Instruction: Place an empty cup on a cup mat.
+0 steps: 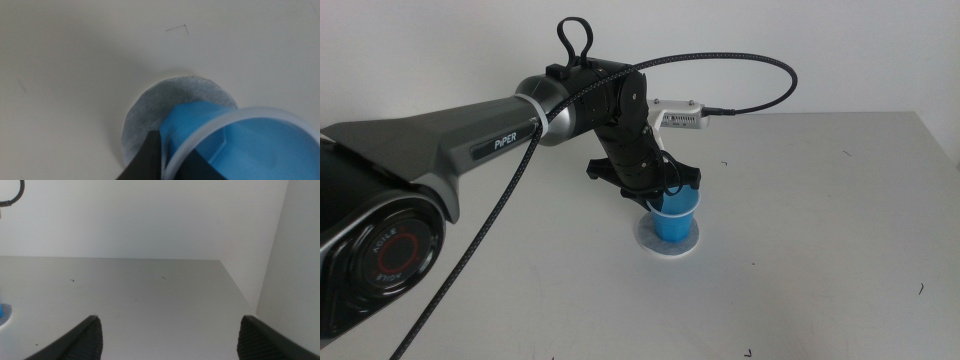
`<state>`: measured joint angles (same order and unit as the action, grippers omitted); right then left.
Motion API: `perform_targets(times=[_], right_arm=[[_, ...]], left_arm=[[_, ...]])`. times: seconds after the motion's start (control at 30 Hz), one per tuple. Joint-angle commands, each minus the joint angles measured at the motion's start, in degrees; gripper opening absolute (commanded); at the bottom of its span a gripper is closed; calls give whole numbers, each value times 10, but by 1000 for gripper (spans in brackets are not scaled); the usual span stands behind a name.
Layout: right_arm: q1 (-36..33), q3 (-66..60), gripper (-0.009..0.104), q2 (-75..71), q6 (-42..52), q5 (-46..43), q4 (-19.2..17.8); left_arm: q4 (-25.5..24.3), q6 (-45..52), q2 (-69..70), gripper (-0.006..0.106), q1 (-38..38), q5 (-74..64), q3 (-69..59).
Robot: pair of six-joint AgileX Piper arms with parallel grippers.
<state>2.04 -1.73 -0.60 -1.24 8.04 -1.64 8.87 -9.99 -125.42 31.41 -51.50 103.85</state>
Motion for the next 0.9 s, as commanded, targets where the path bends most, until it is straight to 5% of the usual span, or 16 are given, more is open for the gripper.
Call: perform_targets(times=[0.0,0.4,0.5,0.73,0.87], right_arm=[[0,5,94,-15,3,-43,-8],[0,5,94,-15,3,-43,-8],[0,5,94,-15,3,-43,-8],[0,5,94,-15,3,-43,-8],[0,5,94,-15,3,-43,-8]], left_arm=[[3,2,34,13,2,4,18],[-22,12,68,92,0,-32,81],[-32,28,92,100,0,-31,95],[-45,134,192,101,-7,-39,99],[-29,116,240,101,-31,-70,99]])
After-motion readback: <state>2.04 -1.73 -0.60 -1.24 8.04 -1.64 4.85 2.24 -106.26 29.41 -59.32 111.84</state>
